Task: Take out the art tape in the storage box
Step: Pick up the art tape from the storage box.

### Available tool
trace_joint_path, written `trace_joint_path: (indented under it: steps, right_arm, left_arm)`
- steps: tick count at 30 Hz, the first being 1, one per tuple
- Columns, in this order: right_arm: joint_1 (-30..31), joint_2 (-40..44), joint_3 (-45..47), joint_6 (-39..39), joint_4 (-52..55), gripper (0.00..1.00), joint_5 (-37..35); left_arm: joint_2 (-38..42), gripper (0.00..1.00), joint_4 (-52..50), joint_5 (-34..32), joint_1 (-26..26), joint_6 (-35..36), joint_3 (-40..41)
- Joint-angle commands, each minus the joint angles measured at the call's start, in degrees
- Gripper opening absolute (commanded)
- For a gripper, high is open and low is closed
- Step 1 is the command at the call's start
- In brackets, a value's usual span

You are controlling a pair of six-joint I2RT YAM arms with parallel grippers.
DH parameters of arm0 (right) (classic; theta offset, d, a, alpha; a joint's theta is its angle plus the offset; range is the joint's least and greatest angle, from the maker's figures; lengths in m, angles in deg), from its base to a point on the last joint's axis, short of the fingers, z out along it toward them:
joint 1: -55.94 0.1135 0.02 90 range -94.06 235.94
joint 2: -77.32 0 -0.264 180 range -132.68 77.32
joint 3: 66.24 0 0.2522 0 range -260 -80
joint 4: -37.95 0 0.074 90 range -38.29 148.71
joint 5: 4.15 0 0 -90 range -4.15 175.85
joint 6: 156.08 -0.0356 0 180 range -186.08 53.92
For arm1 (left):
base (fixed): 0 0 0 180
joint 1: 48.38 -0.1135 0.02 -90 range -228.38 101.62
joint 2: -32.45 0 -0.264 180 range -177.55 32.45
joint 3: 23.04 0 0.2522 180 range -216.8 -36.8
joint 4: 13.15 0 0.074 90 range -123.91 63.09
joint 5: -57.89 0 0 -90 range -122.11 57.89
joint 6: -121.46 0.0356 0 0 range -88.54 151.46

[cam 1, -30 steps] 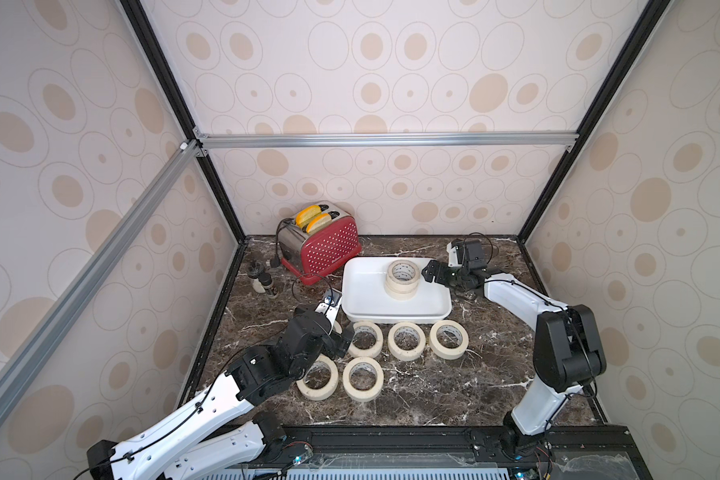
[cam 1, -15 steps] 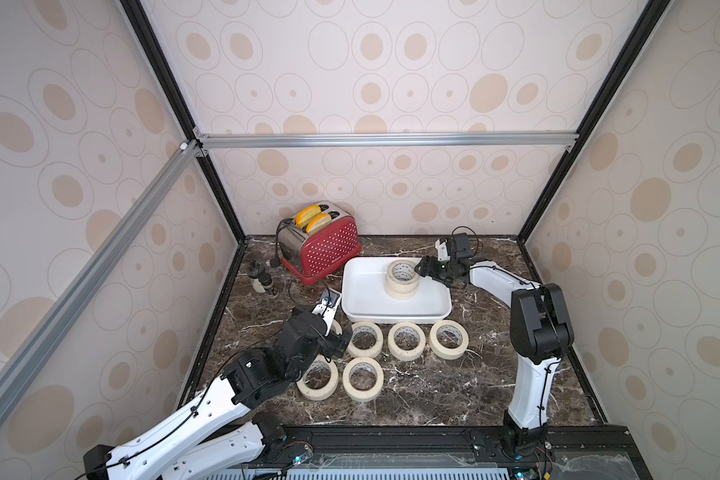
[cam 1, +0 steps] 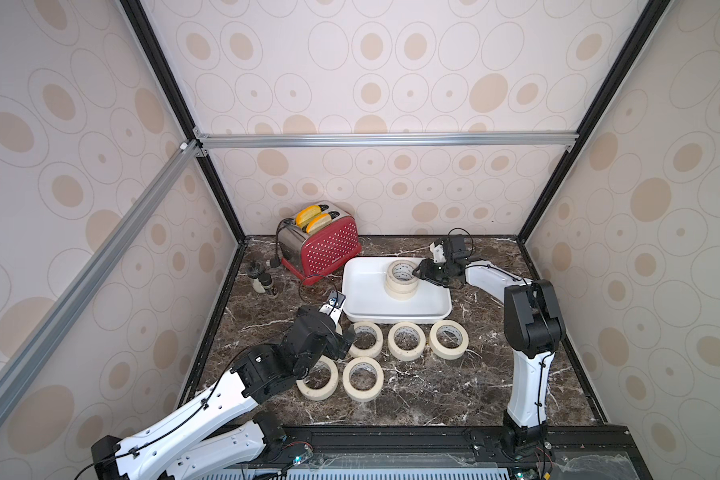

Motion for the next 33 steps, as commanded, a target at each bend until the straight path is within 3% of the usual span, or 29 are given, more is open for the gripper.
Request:
trace_joint_path:
  steps: [1, 8, 15, 27, 33]
  right_arm:
    - [-0.1, -1.3, -1.8, 0.8, 1.1, 0.4, 0.5]
    - [-0.1, -0.7, -1.7, 0.9, 1.1, 0.28, 1.3]
    - [0.0, -1.6, -2.3, 1.3, 1.9, 0.33, 1.4]
    - [0.6, -4.2, -5.6, 2.1, 3.8, 0.33, 1.6]
    - [0.8, -3.8, -5.6, 2.3, 4.1, 0.2, 2.1]
  left_arm:
    - [-0.7, 0.99, -1.2, -0.6, -0.2, 0.9, -2.4]
    - [-0.7, 0.99, -1.5, -1.0, -0.2, 1.0, -2.5]
    - [-0.2, 0.99, -1.6, -1.2, -0.2, 0.7, -2.4]
    - [-0.3, 0.99, -1.6, -1.2, -0.3, 0.8, -2.5]
    - [-0.5, 0.99, -1.6, -1.1, -0.2, 0.9, -2.5]
